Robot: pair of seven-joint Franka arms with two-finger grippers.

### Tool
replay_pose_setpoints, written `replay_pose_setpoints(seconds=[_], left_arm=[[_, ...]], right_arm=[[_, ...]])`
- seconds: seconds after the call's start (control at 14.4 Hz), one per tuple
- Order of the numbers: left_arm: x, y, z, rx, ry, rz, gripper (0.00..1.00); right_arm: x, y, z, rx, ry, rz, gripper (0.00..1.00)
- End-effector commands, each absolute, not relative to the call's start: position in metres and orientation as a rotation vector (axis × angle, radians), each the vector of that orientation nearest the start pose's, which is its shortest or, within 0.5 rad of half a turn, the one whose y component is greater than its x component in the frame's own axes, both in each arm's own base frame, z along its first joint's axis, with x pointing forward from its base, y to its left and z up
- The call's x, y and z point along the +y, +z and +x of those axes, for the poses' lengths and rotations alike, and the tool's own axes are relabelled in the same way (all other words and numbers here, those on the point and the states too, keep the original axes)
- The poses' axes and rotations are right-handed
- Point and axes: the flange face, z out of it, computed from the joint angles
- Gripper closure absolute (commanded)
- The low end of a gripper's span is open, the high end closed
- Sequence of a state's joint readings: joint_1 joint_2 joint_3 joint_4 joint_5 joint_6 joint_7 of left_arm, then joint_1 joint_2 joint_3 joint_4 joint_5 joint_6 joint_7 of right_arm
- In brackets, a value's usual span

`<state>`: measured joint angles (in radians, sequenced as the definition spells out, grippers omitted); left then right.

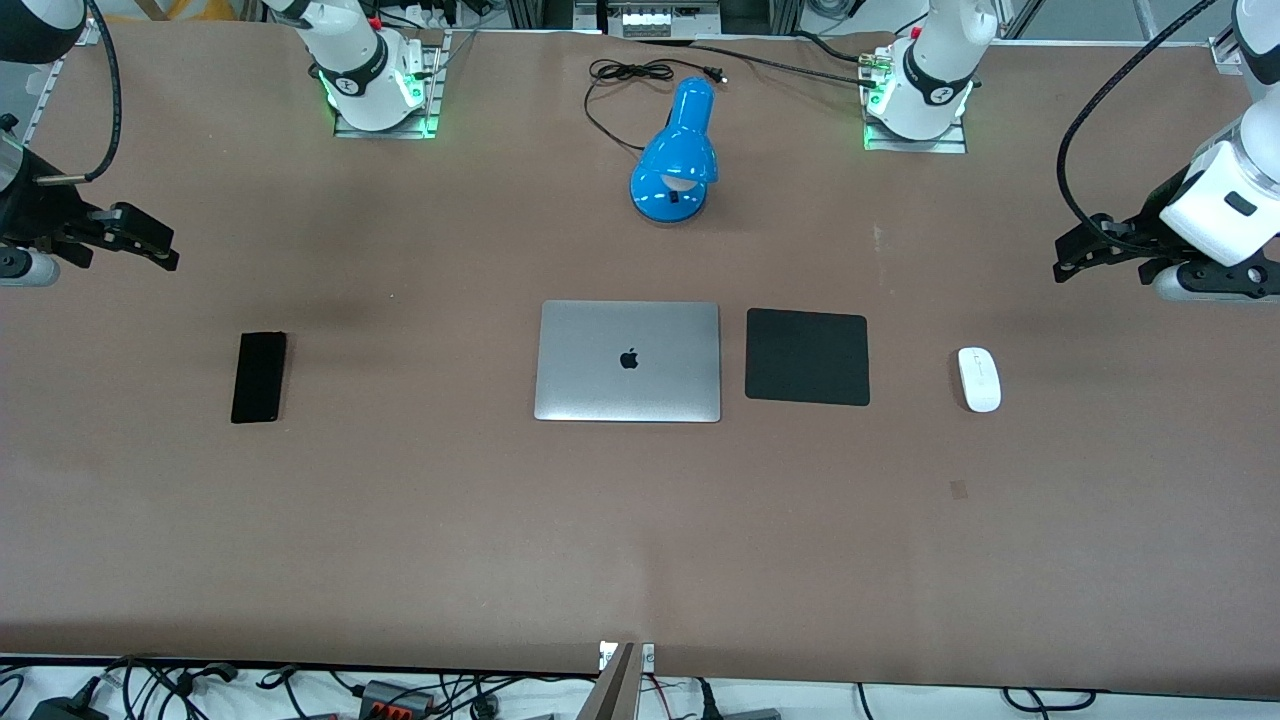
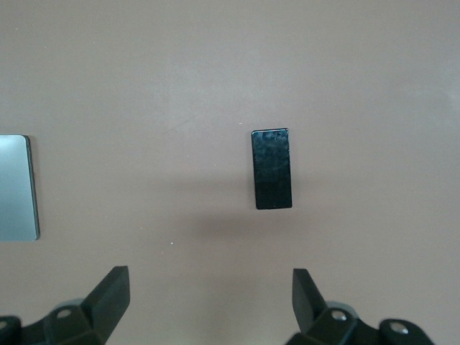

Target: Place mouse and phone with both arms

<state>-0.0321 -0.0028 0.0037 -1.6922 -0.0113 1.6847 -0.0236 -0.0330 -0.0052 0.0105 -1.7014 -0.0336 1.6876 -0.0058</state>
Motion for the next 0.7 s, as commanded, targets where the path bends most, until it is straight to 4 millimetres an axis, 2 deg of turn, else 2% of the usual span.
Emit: replay_pose_setpoints(seconds=[0.0,0.42,0.49,0.63], left_arm=[[-0.019,0.584,0.564,0.004,0.014,-3.134,0.0],[-0.017,0.582,0.564,0.004,0.028,-3.133,0.0],[-0.018,0.578,0.562,0.013,0.071,-3.132,0.0],[-0.016,0.552,0.561,-0.001,0.248,-3.119,0.0]], right_arm=[[-0.016,0.558,0.57,0.015,0.037,-3.169,0.0],[-0.036,0.461,0.61,0.049,0.155,-3.177,0.0],[-0.038,0.446,0.615,0.049,0.177,-3.176,0.0],[-0.044,0.409,0.623,0.061,0.233,-3.17,0.0]])
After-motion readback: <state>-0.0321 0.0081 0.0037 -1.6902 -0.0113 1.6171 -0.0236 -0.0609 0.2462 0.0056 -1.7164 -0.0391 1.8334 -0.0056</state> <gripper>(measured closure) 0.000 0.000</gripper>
